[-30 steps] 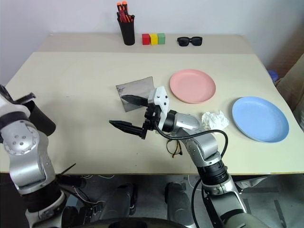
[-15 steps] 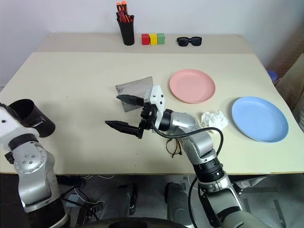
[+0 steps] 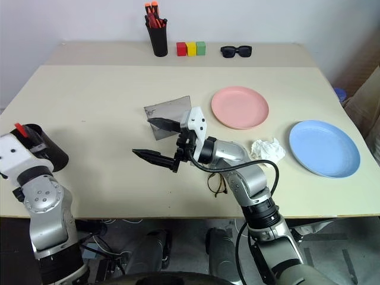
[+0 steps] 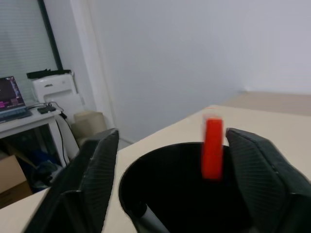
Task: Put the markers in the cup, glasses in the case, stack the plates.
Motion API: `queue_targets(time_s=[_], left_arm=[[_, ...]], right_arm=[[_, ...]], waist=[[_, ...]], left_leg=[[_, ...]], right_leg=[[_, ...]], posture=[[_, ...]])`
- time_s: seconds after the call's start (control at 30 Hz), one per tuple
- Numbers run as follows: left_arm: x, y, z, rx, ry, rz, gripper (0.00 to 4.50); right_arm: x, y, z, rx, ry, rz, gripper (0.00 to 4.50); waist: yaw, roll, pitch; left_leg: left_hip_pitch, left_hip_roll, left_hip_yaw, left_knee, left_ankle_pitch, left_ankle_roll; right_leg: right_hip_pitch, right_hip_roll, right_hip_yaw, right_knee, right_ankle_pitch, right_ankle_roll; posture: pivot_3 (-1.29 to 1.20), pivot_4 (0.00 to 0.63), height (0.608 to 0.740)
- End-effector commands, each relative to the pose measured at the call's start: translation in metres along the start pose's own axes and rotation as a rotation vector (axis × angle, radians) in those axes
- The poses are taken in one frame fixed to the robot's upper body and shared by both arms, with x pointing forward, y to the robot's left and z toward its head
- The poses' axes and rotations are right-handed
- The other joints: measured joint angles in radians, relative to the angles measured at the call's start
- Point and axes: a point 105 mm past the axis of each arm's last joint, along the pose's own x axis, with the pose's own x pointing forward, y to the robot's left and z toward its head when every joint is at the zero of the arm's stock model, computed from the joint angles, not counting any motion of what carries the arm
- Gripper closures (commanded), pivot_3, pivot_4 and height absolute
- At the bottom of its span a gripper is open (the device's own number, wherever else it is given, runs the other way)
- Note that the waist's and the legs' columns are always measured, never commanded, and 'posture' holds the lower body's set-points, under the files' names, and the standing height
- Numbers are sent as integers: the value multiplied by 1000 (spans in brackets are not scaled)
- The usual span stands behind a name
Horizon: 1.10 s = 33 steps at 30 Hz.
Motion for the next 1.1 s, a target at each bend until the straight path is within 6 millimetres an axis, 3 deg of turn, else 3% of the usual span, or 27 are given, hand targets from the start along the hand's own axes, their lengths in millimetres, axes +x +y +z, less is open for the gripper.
queue_targets(time_s=[0.03,0.17,0.23,0.3,0.33,0.47,0.6,0.73,1.0,1.1], left_arm=[[4,2,20,-34,-86,13,1186],[11,-27,59,-120,-212,-140,1186],[6,-68,81,-166,-261,-399,1186],[-8,-107,86,-167,-233,-671,1186],[-15,-124,80,-157,-174,-793,1186],[-48,-171,49,-24,16,-1194,42],[-71,-202,24,57,141,-1481,42],[-80,-228,8,86,254,-1644,42],[-91,-250,-1,109,368,-1850,42],[-89,-253,-4,121,377,-1862,838]], right_arm=[[1,6,15,-57,-46,18,0],[-2,3,17,-65,-41,-2,0],[-8,-4,19,-84,-23,-39,0],[-16,-13,19,-106,14,-86,0],[-22,-19,16,-125,57,-120,0],[-58,-47,1,-222,260,-283,0],[-90,-57,6,-247,313,-388,0],[-115,-53,10,-268,356,-458,0],[-161,-40,18,-340,467,-588,0],[-177,-39,21,-357,499,-638,0]], waist=[[1,0,0],[2,0,0],[5,0,0],[5,0,0],[3,0,0],[-5,1,0],[-4,1,1],[-1,1,1],[0,1,1],[-1,1,1]], left_leg=[[0,0,0,0,0,0],[0,0,0,0,0,0],[0,0,0,0,0,0],[-1,0,0,0,0,0],[0,-1,0,1,0,0],[0,-1,1,-1,0,1],[-1,1,1,-2,0,1],[-1,0,1,-1,0,1],[-2,0,1,-1,-1,1],[-2,0,2,-1,-1,1]], right_leg=[[0,0,0,0,0,0],[0,0,0,0,0,0],[0,0,0,0,0,0],[1,0,-1,-1,0,0],[1,0,0,-1,0,0],[0,-1,0,-1,0,0],[-2,2,0,0,0,0],[-2,1,0,0,-1,-1],[-2,0,1,-1,-1,1],[-2,0,1,-1,-1,1]], posture=[[0,150,740],[0,150,740],[0,150,740],[0,150,740],[0,150,740],[0,150,740],[0,150,740],[0,150,740],[0,150,740],[0,150,740]])
